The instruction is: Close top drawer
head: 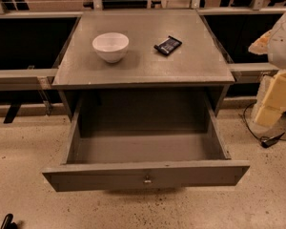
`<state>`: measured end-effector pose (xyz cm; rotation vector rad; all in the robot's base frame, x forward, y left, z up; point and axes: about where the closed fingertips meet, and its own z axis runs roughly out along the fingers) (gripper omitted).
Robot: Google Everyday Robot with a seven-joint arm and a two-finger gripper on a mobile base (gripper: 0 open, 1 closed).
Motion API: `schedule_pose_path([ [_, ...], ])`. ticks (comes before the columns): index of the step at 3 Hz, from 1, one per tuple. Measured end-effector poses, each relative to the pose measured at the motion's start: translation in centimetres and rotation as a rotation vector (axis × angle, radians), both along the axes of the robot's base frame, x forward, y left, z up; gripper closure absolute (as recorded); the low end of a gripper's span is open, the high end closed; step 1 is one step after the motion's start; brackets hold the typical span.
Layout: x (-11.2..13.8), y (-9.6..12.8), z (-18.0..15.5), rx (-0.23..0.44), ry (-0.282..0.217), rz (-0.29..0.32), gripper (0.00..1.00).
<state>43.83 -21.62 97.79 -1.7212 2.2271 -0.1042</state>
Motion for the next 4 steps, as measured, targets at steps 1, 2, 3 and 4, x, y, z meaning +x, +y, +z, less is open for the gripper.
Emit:
schedule_pose_path([
  [1,0.0,0.0,0.0,0.0,0.0,0.0,0.0],
  [2,0.7,0.0,-3.1,0.013,0.048,0.009,0.0],
  [3,1.1,0.5,-8.5,0.052,0.131,0.02,0.18],
  [4,0.5,1.4,-14.0,0.106,0.202,0.031,0.41],
])
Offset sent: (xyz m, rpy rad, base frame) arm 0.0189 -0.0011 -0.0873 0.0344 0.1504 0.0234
